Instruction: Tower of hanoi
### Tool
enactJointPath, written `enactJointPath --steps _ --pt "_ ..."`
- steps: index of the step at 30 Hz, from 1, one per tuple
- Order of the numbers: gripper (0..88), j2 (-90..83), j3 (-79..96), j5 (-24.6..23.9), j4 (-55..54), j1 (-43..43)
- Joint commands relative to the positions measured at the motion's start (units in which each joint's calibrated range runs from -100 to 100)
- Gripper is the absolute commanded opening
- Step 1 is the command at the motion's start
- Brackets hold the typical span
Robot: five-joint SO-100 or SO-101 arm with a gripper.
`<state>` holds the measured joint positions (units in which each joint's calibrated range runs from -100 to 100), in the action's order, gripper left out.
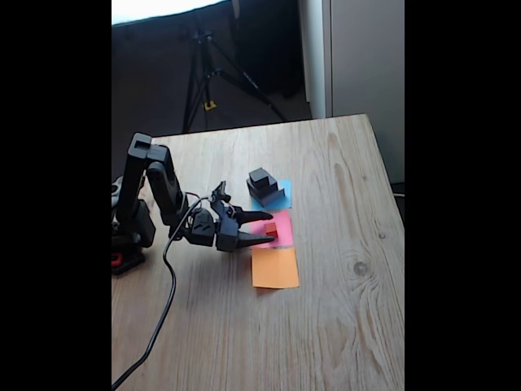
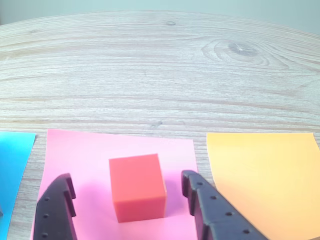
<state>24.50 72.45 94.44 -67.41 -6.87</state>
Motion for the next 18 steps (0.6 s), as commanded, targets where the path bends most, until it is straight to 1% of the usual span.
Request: enactJointPath --steps 1,7,8,18 --pt "21.8 0.1 -1.63 1.71 -1.34 1.14" --pt "20.0 1.09 -2.54 4.22 -1.18 2.14" --pt "19.4 1.32 -2.81 5.22 -1.1 2.23" --pt "15.6 1.69 -3.72 5.56 0.68 2.73"
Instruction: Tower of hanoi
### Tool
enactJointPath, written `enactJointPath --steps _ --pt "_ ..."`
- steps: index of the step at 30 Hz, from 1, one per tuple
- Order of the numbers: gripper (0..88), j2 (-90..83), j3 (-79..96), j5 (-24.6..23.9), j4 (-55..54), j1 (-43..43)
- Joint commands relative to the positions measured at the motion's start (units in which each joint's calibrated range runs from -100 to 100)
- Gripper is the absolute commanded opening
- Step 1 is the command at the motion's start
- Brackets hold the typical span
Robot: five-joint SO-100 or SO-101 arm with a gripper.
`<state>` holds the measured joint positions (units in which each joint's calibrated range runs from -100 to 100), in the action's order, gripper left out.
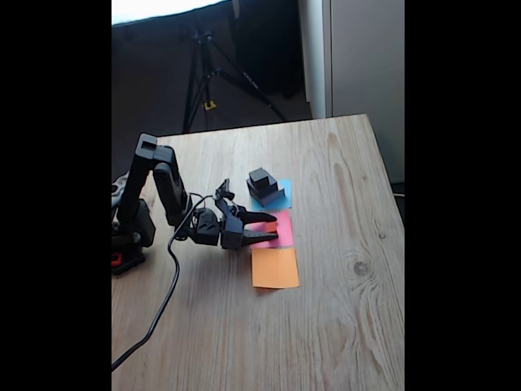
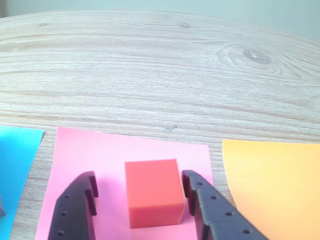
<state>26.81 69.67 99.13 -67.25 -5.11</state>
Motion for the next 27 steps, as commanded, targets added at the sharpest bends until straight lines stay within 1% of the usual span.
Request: enactJointPath --steps 1,17,27 --pt "14.9 -0.61 -0.94 0.87 0.6 1.06" --pt "6.6 -0.61 -1.03 0.87 1.49 0.64" --pt "3.2 -1.67 -0.57 0.87 3.03 1.31"
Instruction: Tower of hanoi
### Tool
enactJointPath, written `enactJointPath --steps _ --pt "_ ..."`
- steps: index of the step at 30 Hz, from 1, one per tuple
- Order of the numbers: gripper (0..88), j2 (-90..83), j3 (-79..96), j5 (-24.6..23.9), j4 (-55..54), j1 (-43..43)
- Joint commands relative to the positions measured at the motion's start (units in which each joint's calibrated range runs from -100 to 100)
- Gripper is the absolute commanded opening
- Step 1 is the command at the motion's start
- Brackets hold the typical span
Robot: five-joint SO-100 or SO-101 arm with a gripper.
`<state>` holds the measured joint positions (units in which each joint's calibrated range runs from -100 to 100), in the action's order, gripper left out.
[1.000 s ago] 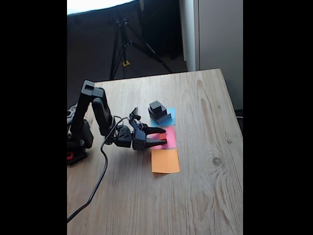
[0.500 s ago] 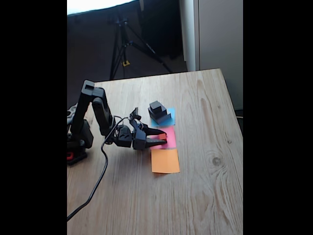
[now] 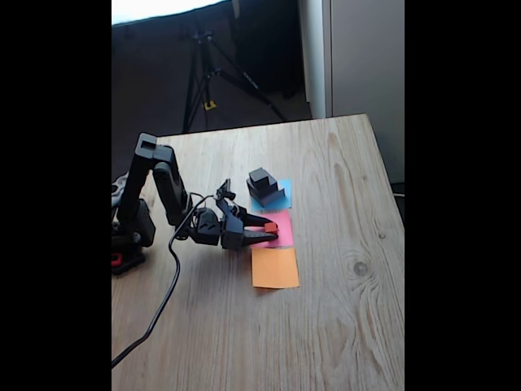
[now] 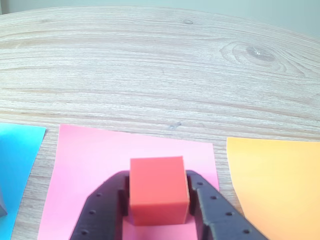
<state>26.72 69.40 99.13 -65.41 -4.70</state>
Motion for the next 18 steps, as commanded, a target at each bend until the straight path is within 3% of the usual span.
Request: enactJointPath --steps 1,7,18 --pt "3.1 -2.04 -0.22 0.87 1.75 1.06" --pt "3.2 -9.08 0.5 0.53 8.88 2.32" --pt "3.2 -31.64 -1.13 -6.82 35.75 3.82"
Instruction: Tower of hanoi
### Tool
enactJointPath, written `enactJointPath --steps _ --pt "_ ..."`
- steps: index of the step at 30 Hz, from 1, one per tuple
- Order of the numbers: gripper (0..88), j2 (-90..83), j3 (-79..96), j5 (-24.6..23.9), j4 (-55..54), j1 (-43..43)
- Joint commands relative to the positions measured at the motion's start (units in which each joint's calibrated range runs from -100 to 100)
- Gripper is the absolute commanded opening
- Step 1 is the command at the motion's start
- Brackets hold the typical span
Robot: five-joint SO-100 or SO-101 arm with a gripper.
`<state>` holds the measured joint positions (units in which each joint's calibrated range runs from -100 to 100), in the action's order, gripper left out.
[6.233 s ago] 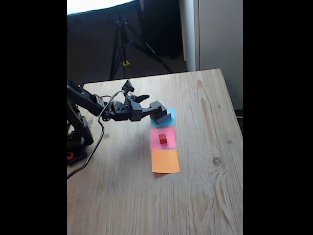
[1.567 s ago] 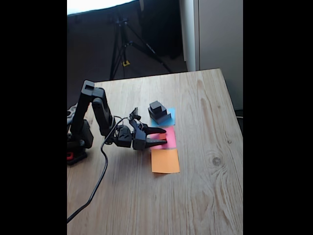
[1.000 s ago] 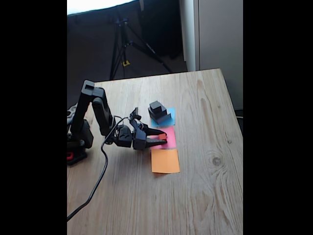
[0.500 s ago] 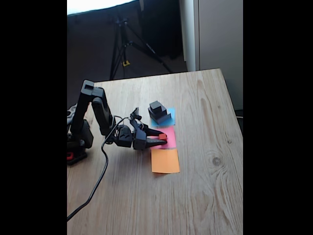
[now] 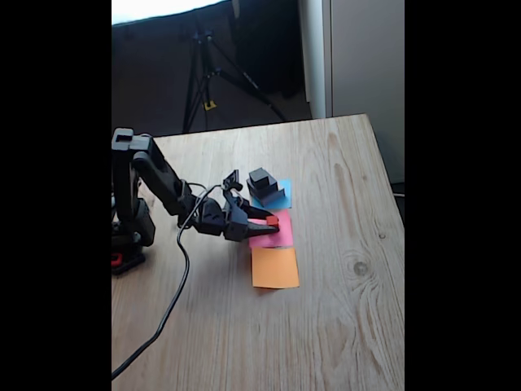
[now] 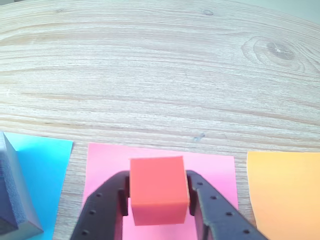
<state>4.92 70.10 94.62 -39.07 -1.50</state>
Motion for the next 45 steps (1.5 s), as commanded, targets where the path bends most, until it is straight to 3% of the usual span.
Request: enactJointPath --steps 1,8,12,19,25,34,45 --pt "3.2 -11.96 -2.92 -3.15 13.13 0.7" --pt "3.2 -25.58 -16.28 -5.82 47.21 0.87" --pt "3.4 -29.97 -20.55 -3.82 55.87 1.71" --pt "3.2 -33.15 -46.74 -6.99 94.55 4.71" --pt "3.2 -33.3 -64.65 -9.0 115.03 8.39" --pt "3.1 -35.65 -79.83 -13.18 130.57 15.16" --pt "3.3 -42.39 -75.28 -15.86 130.57 20.51"
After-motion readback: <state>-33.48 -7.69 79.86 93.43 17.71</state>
